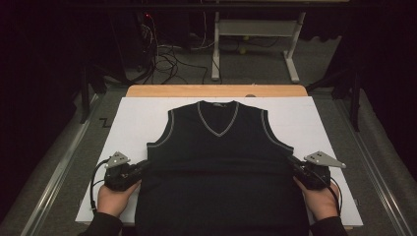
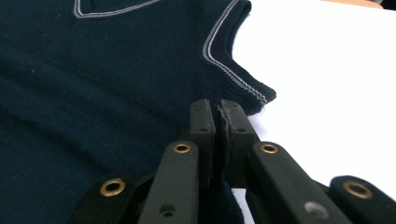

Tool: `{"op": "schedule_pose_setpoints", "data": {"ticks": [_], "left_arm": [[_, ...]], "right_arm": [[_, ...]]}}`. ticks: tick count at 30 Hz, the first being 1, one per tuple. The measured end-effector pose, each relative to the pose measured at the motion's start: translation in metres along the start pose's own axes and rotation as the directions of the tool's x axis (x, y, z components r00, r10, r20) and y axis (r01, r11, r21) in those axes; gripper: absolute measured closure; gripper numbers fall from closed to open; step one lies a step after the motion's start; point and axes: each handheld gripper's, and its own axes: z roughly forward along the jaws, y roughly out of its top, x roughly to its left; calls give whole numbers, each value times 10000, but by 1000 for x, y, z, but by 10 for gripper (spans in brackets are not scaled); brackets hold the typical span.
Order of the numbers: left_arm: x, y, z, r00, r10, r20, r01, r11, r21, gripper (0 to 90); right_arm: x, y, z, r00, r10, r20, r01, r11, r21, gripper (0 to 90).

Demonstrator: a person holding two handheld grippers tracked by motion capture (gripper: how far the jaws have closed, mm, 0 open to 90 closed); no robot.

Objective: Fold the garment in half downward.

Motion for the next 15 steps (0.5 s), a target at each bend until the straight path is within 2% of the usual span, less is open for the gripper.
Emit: {"op": "schedule_pose_setpoints", "data": {"ticks": [3,11,15], "left_arm": [[-3,0,-5,9996,282,27,-282,9996,54,778],[-7,-4,-13,9991,370,218,-372,9992,120,777],[-14,-11,-18,9981,577,206,-583,9978,322,777]], "right_arm": [[2,-4,-9,9998,55,-177,-56,10000,-57,855],[6,-13,-23,9993,-150,-329,149,9999,-26,855],[7,-18,-28,9990,-261,-358,262,9997,30,855]]}}
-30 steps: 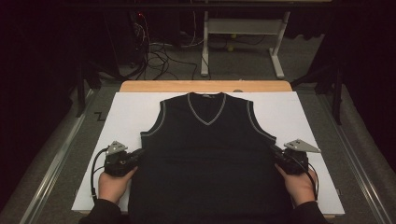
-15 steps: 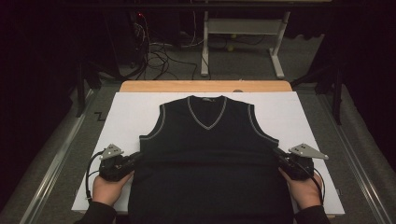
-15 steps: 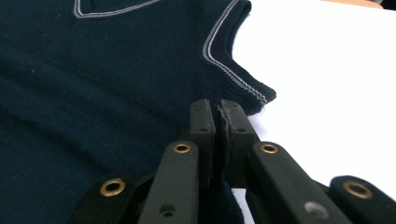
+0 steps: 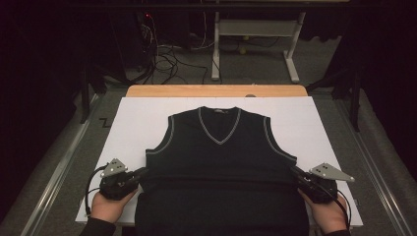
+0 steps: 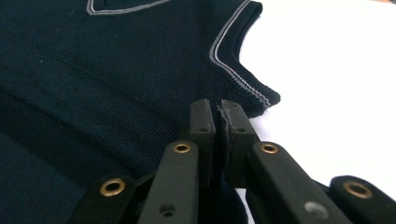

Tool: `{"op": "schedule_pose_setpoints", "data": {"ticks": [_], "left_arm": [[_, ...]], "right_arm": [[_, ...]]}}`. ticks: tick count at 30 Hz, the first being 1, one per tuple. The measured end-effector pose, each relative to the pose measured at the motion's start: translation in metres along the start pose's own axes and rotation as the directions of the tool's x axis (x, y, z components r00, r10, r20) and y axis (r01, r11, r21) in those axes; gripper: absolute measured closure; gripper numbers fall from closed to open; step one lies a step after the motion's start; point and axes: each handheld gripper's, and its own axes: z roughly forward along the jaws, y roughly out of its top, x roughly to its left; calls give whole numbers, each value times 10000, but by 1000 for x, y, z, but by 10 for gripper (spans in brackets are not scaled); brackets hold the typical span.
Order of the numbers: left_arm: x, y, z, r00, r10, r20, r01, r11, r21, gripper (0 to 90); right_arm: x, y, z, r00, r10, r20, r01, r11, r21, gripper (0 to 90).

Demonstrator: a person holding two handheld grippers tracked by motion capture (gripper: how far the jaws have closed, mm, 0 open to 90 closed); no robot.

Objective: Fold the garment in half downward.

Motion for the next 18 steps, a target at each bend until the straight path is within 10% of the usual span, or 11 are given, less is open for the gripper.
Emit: {"op": "schedule_pose_setpoints", "data": {"ticks": [18], "left_arm": [[-26,-29,-19,9990,348,274,-366,9970,688,774]], "right_arm": [[11,-22,-28,9993,-268,-251,273,9994,193,854]]}}
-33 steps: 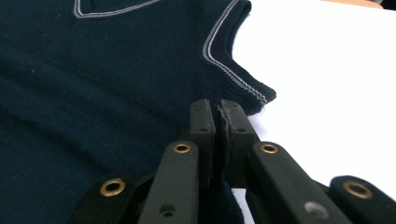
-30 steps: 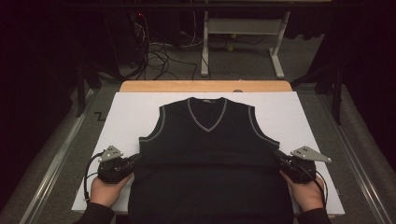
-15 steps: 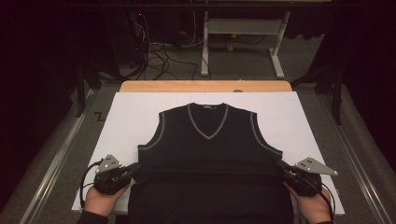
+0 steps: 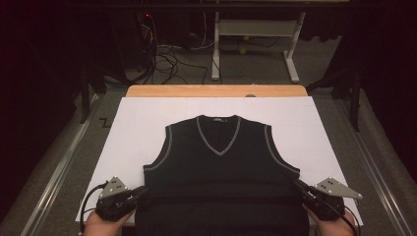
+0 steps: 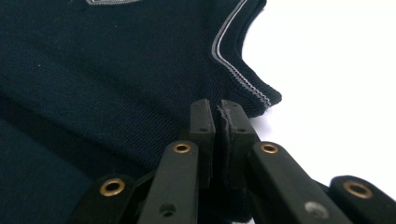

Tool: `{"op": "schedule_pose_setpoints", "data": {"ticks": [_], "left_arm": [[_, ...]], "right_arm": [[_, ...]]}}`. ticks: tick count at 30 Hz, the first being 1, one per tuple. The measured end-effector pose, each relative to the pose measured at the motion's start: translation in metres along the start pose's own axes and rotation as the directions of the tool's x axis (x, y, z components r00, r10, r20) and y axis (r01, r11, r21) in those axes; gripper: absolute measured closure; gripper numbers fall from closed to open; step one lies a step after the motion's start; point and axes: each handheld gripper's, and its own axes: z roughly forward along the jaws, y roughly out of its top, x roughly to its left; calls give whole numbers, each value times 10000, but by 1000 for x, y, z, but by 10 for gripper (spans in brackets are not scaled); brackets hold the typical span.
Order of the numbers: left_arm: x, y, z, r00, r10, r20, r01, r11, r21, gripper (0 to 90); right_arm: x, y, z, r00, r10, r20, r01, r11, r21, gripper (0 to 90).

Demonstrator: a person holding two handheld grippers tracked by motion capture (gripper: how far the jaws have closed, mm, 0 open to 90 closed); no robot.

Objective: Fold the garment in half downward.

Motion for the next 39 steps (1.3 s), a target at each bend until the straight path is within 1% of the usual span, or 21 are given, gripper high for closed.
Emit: {"op": "schedule_pose_setpoints", "data": {"ticks": [1,5,12,14,16,17,18,21,22,24,25,26,27,28,29,32,34,35,36,37,39], "left_arm": [[-1,-3,-1,10000,20,37,-20,10000,57,774],[-3,-6,-4,10000,45,87,-47,9999,133,773],[-3,-10,-5,9999,-119,117,117,9998,158,766],[-2,-10,-5,9997,-156,172,155,9998,103,746],[-2,-11,-5,9998,-123,154,123,9999,43,681],[0,-12,-6,9999,-88,139,91,9997,-223,629],[1,-12,-6,9998,-133,129,137,9994,-317,590],[2,-13,-6,9997,-239,83,242,9986,-465,497],[2,-13,-6,9998,-209,20,210,9984,-517,468],[3,-13,-4,9994,-102,-326,79,9975,-701,397],[3,-12,-4,9992,-101,-380,71,9969,-788,368],[3,-12,-4,9992,-101,-380,71,9969,-788,354],[5,-12,-4,9990,-120,-427,79,9956,-938,338],[5,-12,-4,9990,-120,-427,79,9956,-938,313],[7,-10,-2,9986,-206,-482,156,9946,-1029,288],[10,-9,-1,9989,-345,-321,303,9918,-1238,243],[10,-8,-1,9996,-247,-166,221,9894,-1433,233],[10,-7,-1,9995,-276,-159,249,9882,-1512,199],[10,-7,-1,9995,-276,-159,249,9882,-1512,168],[10,-5,0,9992,-332,-209,295,9872,-1567,136],[10,-3,3,9988,-389,-298,338,9871,-1564,111]], "right_arm": [[1,-3,-3,10000,-72,-43,72,10000,63,854],[4,-9,-7,9999,-66,-107,68,9998,164,853],[5,-14,-8,9997,-59,-236,67,9994,353,848],[5,-16,-8,9996,45,-293,-33,9993,382,837],[4,-16,-7,9994,44,-344,-33,9995,301,806],[3,-16,-8,9992,174,-354,-164,9995,265,786],[2,-16,-8,9992,164,-374,-157,9997,195,767],[-1,-16,-9,9981,463,-402,-461,9989,58,695],[-2,-17,-9,9972,640,-390,-640,9979,14,666],[-4,-17,-8,9970,677,-378,-681,9976,-95,609],[-4,-17,-8,9968,734,-319,-738,9972,-132,569],[-5,-16,-7,9968,746,-281,-752,9969,-221,532],[-5,-16,-7,9971,732,-211,-739,9968,-319,491],[-5,-16,-7,9971,732,-211,-739,9968,-319,491],[-5,-16,-5,9974,723,-64,-725,9957,-568,417],[-8,-16,-4,9951,930,-341,-958,9913,-902,343],[-7,-15,-3,9936,1049,-412,-1088,9884,-1061,285],[-7,-13,-2,9943,990,-404,-1030,9882,-1133,257],[-7,-13,-2,9943,990,-404,-1030,9882,-1133,257],[-6,-11,0,9949,950,-330,-983,9879,-1202,198],[-6,-9,2,9956,894,-292,-923,9882,-1221,156]]}}
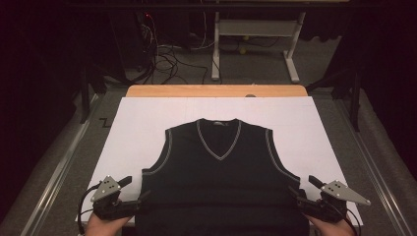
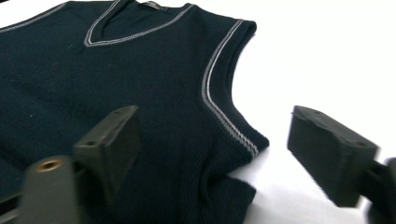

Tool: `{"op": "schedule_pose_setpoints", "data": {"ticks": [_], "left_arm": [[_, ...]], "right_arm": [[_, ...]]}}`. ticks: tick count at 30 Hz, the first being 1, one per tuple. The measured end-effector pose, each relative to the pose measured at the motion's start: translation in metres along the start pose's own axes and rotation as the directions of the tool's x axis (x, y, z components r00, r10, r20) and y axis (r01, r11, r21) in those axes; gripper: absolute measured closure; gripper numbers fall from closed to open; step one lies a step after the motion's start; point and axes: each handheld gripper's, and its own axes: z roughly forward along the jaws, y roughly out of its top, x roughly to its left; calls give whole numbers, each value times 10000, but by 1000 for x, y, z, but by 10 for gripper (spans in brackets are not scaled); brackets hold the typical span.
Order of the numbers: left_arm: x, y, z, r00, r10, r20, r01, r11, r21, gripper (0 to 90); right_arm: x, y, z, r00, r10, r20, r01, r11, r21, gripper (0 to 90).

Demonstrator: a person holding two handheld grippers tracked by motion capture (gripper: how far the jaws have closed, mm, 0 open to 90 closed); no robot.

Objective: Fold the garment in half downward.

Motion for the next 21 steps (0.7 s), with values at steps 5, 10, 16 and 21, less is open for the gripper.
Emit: {"op": "schedule_pose_setpoints", "data": {"ticks": [5,10,16,21], "left_arm": [[5,4,11,9994,-320,122,319,9994,137,0],[11,12,21,9994,-318,164,320,9994,-133,0],[21,18,34,9993,-356,116,355,9993,130,0],[28,31,46,9991,-412,80,410,9990,188,0]], "right_arm": [[-2,5,8,10000,49,46,-49,10000,-6,39],[0,13,23,9998,-100,179,97,9998,174,3],[-2,21,38,9986,-256,470,249,9995,169,3],[-12,33,52,9974,-290,664,259,9985,479,21]]}}
